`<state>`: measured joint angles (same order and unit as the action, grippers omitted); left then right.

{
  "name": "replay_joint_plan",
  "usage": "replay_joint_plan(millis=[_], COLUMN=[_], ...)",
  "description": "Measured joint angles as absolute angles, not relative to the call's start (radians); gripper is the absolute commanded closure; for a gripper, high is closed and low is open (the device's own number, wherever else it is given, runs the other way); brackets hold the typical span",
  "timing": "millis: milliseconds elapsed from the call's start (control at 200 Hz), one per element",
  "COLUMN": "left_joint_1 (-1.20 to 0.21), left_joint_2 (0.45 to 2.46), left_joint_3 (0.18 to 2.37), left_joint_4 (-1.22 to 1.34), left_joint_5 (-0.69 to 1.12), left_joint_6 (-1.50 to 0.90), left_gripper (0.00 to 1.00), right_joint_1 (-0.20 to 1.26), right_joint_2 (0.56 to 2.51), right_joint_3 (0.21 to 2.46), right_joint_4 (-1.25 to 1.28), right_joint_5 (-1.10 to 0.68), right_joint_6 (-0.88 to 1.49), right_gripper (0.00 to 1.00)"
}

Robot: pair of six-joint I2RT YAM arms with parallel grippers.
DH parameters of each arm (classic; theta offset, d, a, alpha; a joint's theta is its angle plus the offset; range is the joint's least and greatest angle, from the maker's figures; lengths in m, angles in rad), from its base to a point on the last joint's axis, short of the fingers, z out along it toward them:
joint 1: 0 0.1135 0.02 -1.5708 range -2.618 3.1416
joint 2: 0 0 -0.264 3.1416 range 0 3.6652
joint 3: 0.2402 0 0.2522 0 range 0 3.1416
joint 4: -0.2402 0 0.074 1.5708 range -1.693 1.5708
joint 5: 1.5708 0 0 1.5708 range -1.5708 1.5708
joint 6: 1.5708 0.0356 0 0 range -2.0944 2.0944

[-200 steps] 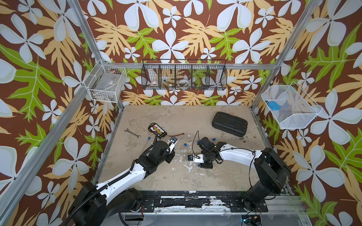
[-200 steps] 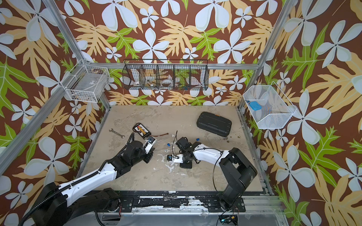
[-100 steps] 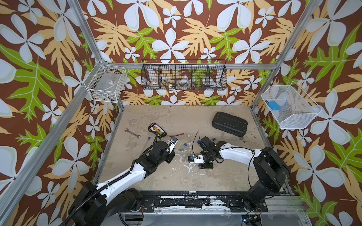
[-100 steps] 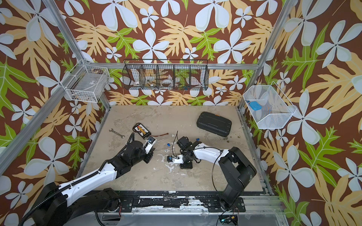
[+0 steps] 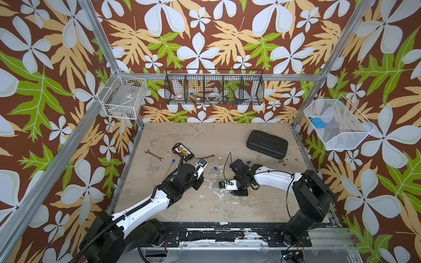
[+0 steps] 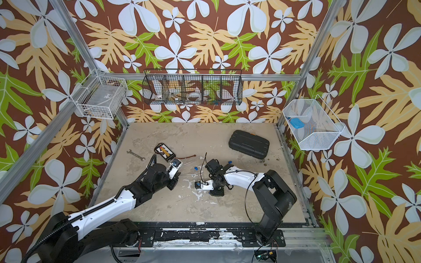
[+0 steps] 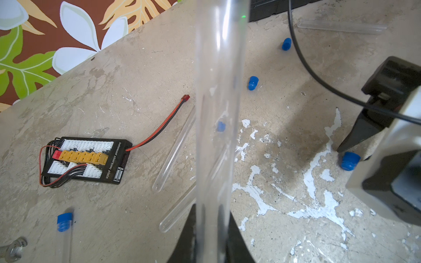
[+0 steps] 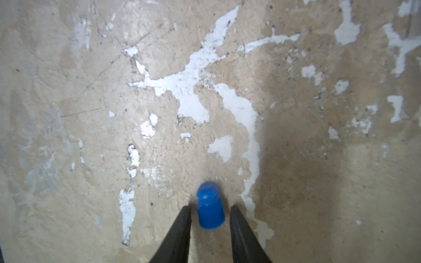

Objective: Insert stoppers into test tubes
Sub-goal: Pick up the stopper from the center of the board.

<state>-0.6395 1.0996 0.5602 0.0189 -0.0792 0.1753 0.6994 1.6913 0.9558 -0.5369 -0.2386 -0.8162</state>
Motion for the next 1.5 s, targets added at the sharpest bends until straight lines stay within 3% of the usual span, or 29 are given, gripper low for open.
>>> replay_joint_plan(millis=[711,1496], left_joint_1=[-0.640,-0.640], left_joint_2=[1.102,1.098], left_joint_3=[0.561,0.561], left_joint_4=[0.019,0.019], left_joint_5=[-0.081,-0.082], left_joint_6=[0.179,0.183], left_gripper=[1.00,1.00], right_joint_1=[0.699,0.699], right_joint_2=[1.697,1.693], right_joint_3=[0.956,0.942], right_joint_4=[-0.535,-0.516], right_joint_5=[-0.247,-0.270], right_joint_6=[-0.820,-0.820], right_gripper=[0.72,0.85])
